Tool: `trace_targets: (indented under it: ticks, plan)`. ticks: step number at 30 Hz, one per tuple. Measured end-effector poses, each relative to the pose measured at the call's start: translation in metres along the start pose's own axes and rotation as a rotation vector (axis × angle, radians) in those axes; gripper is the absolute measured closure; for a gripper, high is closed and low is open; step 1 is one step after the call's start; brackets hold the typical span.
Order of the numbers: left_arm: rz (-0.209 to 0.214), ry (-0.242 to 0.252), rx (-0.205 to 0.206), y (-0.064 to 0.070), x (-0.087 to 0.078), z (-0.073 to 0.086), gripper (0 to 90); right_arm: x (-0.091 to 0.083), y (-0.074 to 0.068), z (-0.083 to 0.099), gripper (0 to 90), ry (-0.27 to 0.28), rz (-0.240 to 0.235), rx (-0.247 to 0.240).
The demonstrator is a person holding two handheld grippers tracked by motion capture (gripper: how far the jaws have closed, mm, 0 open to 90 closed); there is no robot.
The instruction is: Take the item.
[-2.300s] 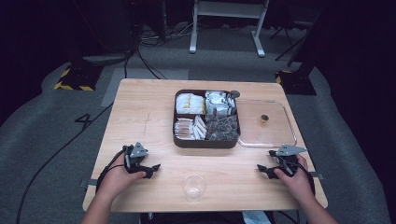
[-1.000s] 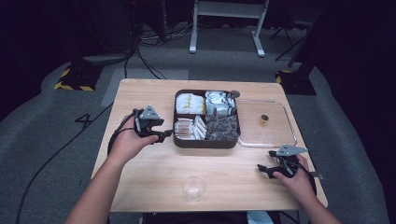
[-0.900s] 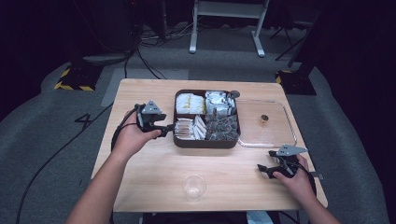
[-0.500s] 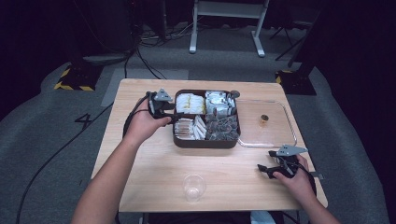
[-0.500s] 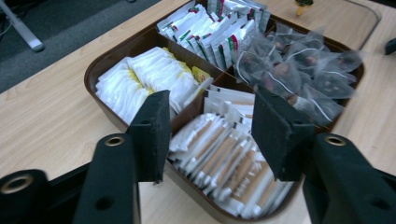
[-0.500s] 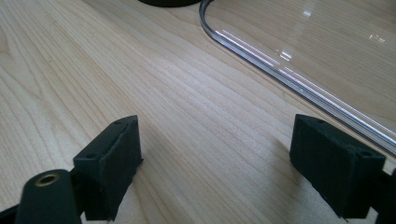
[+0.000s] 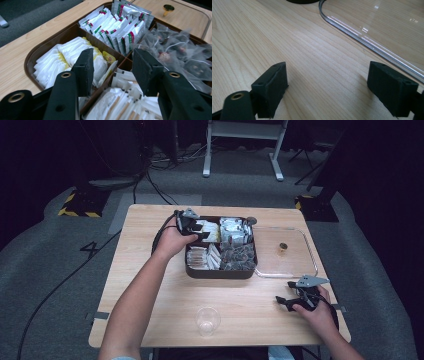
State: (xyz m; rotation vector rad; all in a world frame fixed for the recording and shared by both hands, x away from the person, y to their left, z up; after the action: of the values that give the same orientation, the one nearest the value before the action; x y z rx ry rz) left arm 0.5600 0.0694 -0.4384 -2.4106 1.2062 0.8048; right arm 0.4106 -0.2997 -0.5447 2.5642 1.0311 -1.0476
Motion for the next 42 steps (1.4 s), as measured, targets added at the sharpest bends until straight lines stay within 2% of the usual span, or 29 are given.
trace_targets:
  ticks: [9,14,18,22,27,36,42]
  plan:
    - [0.027,-0.075,-0.02,-0.003,0.034,0.001,52.2,0.0,0.0,0.0,16.8,0.0,0.0,0.0]
    - [0.023,-0.112,-0.035,-0.005,0.048,0.004,53.6,0.0,0.0,0.0,16.8,0.001,-0.001,0.002]
    - [0.021,-0.142,-0.042,-0.008,0.053,0.005,56.1,0.0,0.0,0.0,16.8,0.0,0.0,0.0]
    - [0.013,-0.172,-0.074,-0.011,0.06,0.009,56.8,0.0,0.0,0.0,16.8,0.0,0.0,0.0]
    - [0.027,-0.205,-0.1,-0.014,0.065,0.014,57.0,0.0,0.0,0.0,17.1,0.001,0.0,0.001]
    - [0.041,-0.213,-0.157,-0.016,0.073,0.015,57.6,0.0,0.0,0.0,17.1,0.001,0.0,0.001]
    - [0.032,-0.247,-0.166,-0.018,0.077,0.019,62.0,0.0,0.0,0.0,17.1,0.001,0.0,0.001]
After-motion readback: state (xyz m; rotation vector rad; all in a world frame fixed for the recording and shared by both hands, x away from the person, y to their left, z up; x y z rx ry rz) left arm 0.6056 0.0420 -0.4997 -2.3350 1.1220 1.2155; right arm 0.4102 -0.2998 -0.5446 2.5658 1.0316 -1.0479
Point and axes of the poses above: each handheld gripper's, and its own axes: x roughly forward along the jaws, z roughly out of its underside, y roughly to its right, the point moved 6 cm from there along x, roughly forward along the jaws, and after that the axes turned 7 degrees about x, right-handed, at the moved point
